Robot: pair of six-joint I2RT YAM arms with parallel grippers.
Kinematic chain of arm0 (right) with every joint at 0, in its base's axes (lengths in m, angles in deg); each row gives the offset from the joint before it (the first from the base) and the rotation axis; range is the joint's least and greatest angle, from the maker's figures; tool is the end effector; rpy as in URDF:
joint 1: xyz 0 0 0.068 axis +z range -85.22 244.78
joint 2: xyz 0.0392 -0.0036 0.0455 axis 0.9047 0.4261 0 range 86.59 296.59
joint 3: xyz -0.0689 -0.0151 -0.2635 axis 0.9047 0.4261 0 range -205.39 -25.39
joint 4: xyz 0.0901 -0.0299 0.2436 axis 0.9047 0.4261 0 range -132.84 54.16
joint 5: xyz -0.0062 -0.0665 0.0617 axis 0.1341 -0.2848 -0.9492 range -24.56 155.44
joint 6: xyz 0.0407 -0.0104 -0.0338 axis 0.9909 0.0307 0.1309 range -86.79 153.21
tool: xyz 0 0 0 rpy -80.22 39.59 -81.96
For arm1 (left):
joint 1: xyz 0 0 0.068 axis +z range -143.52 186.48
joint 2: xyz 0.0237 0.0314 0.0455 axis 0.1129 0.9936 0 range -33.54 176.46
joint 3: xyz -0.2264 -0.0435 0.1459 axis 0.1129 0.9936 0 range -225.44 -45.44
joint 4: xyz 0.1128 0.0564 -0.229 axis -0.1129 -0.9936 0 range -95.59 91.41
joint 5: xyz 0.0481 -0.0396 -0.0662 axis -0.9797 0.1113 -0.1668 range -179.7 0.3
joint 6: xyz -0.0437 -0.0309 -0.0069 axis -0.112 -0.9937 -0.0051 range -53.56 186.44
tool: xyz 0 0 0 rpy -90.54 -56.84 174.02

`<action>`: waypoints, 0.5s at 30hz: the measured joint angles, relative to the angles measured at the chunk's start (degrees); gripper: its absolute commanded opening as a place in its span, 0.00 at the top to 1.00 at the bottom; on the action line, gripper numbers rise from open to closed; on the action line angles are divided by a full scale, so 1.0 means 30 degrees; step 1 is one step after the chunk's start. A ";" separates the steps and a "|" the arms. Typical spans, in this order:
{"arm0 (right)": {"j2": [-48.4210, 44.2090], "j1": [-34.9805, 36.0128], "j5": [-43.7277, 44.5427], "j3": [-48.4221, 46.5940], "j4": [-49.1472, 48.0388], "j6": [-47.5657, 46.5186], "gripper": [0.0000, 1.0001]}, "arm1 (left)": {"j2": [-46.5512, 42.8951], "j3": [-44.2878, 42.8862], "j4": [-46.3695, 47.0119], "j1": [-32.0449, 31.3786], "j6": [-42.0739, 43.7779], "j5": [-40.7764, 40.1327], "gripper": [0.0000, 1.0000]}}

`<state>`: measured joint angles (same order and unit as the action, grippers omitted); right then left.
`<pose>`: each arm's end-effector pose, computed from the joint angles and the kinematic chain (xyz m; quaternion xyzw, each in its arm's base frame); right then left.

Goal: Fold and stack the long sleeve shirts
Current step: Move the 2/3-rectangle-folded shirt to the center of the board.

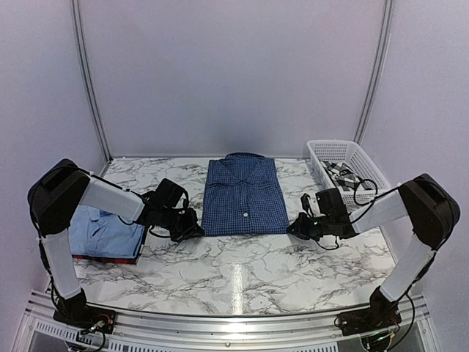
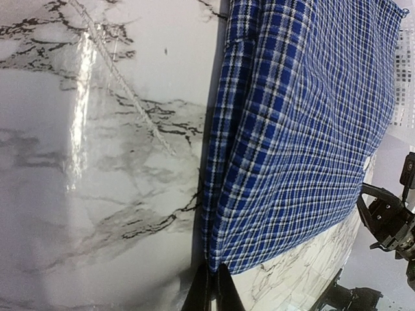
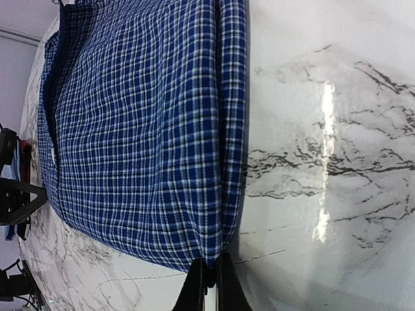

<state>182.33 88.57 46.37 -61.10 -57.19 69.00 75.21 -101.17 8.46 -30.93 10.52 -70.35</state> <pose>0.2660 0.1300 0.1168 0.0333 0.9149 0.3179 0.2465 0.2906 -0.2372 0.1265 -0.0848 0.9122 -0.3757 0.1402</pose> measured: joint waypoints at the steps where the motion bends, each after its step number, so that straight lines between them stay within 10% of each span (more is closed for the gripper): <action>1: -0.0066 0.0073 0.0007 0.0000 -0.0058 0.0138 1.00 | -0.0007 0.0022 0.0007 -0.0007 0.0015 0.0007 1.00; 15: -0.7104 0.2543 0.0605 0.2790 0.1851 0.1610 1.00 | -0.5923 0.3424 -0.0918 -0.1756 0.0342 -0.1078 1.00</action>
<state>161.02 96.20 48.18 -52.73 -51.64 73.83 57.44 -90.90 5.70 -36.19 11.55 -73.58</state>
